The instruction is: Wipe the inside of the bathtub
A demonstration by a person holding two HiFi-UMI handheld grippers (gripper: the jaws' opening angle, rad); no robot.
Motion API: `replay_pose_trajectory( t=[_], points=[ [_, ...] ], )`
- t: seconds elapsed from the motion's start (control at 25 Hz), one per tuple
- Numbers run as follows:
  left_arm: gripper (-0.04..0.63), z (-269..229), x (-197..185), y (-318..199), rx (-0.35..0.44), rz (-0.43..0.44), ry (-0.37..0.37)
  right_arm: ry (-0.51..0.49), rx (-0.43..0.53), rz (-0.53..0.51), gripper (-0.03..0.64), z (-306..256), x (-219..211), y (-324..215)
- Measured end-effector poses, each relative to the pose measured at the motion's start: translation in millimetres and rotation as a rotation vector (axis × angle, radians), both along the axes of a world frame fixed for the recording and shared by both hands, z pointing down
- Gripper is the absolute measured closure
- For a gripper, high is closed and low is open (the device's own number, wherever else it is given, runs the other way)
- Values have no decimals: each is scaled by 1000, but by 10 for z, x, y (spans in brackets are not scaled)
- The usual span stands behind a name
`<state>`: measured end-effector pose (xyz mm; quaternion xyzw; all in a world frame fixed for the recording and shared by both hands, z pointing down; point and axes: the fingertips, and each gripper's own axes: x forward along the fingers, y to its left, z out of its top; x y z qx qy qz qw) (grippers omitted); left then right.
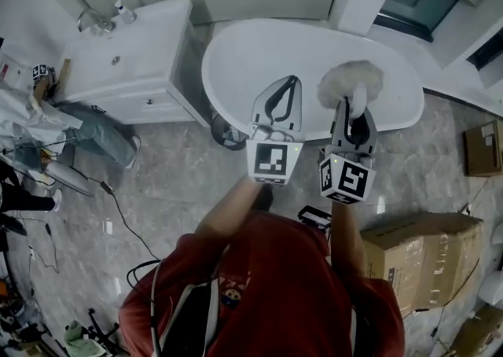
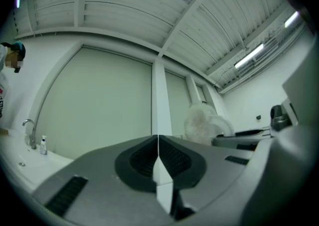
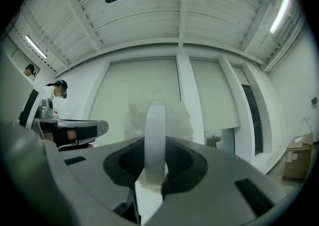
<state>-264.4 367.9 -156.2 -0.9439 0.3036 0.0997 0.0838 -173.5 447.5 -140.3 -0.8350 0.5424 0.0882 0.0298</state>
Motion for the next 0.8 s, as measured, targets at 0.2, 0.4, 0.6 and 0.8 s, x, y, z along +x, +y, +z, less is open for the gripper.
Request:
replay_pose_trajectory(
  t=[0.2,0.4,0.6,0.8],
  points=[
    [578,-22,85,-656,-22,-17,0,2,-15,-25,525,-39,134,-734],
    [578,-27,289,-1278,-18,-22,-23,0,-14,-36,525,-112,353,-1423],
    [578,-8,478,-2038,-76,-35,8,12,-28,-46,525,-124,546,-2198],
    [578,17,703,-2556,-81,-36,21,21,-50,-56,525,-110,752,-2768]
  ],
)
